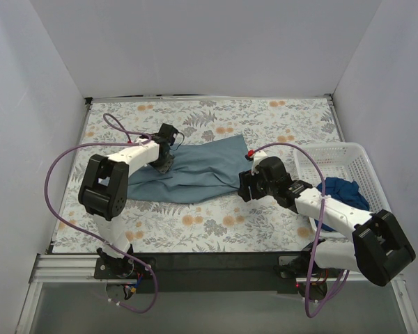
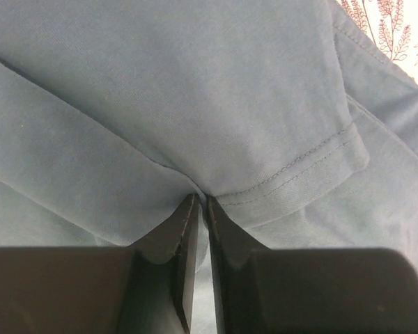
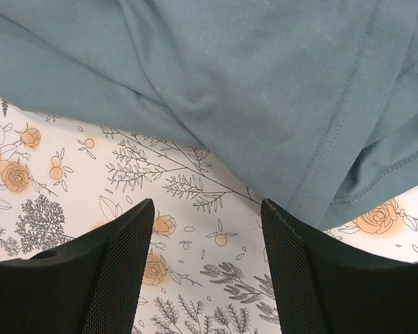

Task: Fold and stack the t-shirts
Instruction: Flatten the tshirt out

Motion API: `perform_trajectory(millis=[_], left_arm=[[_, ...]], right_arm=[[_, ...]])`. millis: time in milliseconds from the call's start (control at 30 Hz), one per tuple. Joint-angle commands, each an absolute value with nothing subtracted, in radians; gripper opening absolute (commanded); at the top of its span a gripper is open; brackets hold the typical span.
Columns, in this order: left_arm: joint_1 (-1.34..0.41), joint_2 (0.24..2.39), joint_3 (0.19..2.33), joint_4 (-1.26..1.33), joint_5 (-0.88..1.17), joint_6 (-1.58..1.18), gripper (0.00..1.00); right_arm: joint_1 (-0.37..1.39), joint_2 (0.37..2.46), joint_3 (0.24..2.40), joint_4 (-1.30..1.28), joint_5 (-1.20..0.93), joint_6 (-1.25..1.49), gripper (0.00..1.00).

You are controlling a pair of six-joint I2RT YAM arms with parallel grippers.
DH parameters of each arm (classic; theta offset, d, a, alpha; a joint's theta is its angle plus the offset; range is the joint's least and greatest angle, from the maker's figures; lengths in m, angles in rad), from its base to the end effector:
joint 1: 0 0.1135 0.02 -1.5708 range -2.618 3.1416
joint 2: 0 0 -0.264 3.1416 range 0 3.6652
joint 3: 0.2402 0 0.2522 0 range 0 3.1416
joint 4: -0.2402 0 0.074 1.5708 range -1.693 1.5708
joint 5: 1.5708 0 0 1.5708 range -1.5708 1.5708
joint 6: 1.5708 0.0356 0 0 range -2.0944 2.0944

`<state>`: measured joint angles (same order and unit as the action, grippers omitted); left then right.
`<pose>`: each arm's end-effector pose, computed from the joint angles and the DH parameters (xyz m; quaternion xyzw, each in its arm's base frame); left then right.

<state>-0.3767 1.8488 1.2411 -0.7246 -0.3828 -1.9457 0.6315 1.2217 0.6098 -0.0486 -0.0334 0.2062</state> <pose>0.3332 -0.1175 0.1728 -0.7047 0.6739 -0.0319 0.2198 0.2021 0.1493 0.2027 -0.1967 0.8763 0.1925 0.3954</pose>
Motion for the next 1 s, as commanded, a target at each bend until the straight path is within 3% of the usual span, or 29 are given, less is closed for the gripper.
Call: perform_trajectory(millis=[0, 67, 300, 467, 633, 800, 967], left_arm=[[-0.379, 1.85, 1.272, -0.721, -0.405, -1.936, 0.05], [-0.379, 1.844, 1.278, -0.727, -0.405, -1.933, 0.0], [-0.379, 1.651, 1.293, -0.857, -0.535, -1.847, 0.0], [-0.376, 1.28, 1.132, -0.919, -0.636, -1.79, 0.0], [-0.374, 0.868, 0.915, -0.965, -0.6, -1.798, 0.0], [-0.373, 0.629, 0.827, -1.055, -0.58, -1.832, 0.0], [-0.373, 0.535, 0.811, -1.092, -0.594, -1.842, 0.0]], right_arm=[[0.637, 1.23, 0.612, -0.011, -0.048, 0.195, 0.69], [0.638, 1.229, 0.614, -0.009, -0.048, 0.196, 0.69], [0.637, 1.235, 0.659, -0.009, -0.054, 0.187, 0.69], [0.637, 1.268, 0.732, -0.017, -0.089, 0.186, 0.68], [0.638, 1.33, 0.851, -0.021, -0.156, 0.189, 0.65], [0.64, 1.43, 0.946, -0.023, -0.18, 0.202, 0.65], [0.635, 1.5, 0.976, -0.035, 0.027, 0.155, 0.66]])
